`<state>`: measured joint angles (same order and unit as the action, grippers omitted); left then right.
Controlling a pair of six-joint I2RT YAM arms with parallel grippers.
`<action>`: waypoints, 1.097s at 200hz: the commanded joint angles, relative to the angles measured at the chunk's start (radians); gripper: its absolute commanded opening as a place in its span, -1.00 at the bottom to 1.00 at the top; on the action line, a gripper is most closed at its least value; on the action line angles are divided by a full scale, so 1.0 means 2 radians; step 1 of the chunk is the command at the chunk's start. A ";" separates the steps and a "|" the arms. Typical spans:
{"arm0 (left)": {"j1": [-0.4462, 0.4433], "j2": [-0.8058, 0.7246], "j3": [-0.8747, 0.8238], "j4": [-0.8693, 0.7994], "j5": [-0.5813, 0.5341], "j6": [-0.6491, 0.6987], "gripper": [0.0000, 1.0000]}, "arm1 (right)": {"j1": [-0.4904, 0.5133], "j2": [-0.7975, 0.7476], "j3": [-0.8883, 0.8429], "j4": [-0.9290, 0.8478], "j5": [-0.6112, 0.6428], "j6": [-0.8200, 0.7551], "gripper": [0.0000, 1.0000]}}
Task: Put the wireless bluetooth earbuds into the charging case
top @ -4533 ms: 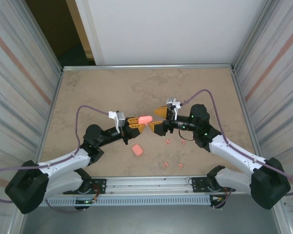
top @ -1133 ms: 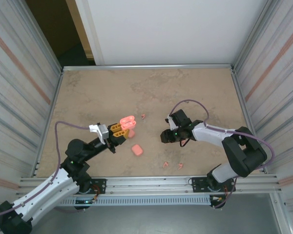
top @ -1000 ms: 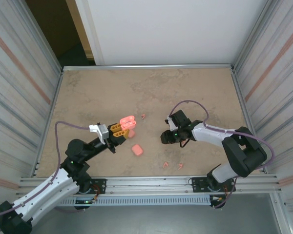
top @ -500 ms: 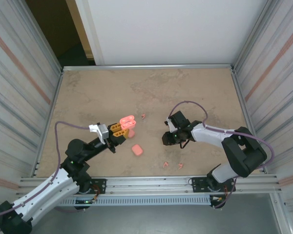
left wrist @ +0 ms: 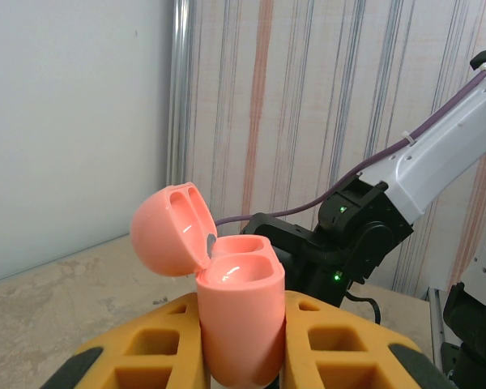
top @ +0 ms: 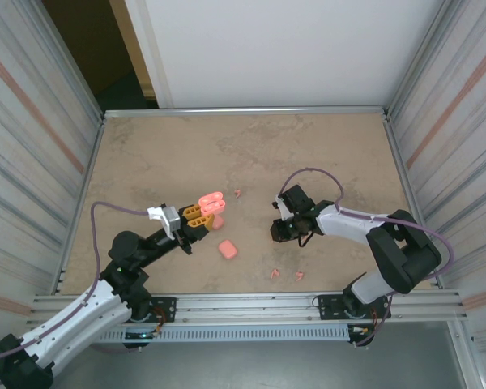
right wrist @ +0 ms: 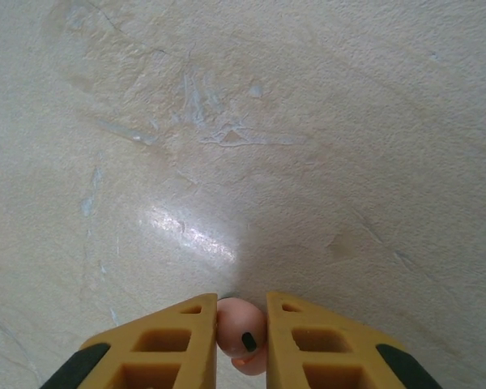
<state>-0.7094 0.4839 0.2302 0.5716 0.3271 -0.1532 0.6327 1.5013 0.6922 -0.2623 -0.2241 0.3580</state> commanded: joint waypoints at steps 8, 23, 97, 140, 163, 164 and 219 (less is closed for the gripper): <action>-0.004 -0.003 -0.005 0.000 -0.008 0.011 -1.00 | 0.007 0.002 0.005 -0.017 0.013 -0.006 -0.64; -0.004 -0.002 -0.005 -0.001 -0.008 0.011 -1.00 | 0.008 -0.008 0.006 -0.017 0.016 -0.007 -0.64; -0.004 0.039 -0.018 0.026 -0.007 -0.009 -1.00 | 0.018 -0.098 0.012 -0.026 0.049 -0.025 -0.64; -0.004 0.086 -0.018 0.052 -0.002 -0.018 -1.00 | 0.030 -0.175 0.034 -0.034 0.068 -0.035 -0.65; -0.004 0.109 -0.015 0.064 0.002 -0.019 -1.00 | 0.036 -0.215 0.051 -0.040 0.072 -0.044 -0.64; -0.004 0.110 -0.015 0.065 0.002 -0.019 -1.00 | 0.036 -0.217 0.051 -0.041 0.072 -0.045 -0.64; -0.004 0.167 -0.006 0.100 0.016 -0.033 -1.00 | 0.060 -0.292 0.072 0.001 0.057 -0.048 -0.64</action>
<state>-0.7094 0.7876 0.2005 0.6922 0.3325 -0.1959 0.7273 0.9554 0.7940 -0.3000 -0.1009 0.2928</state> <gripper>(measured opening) 0.223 0.180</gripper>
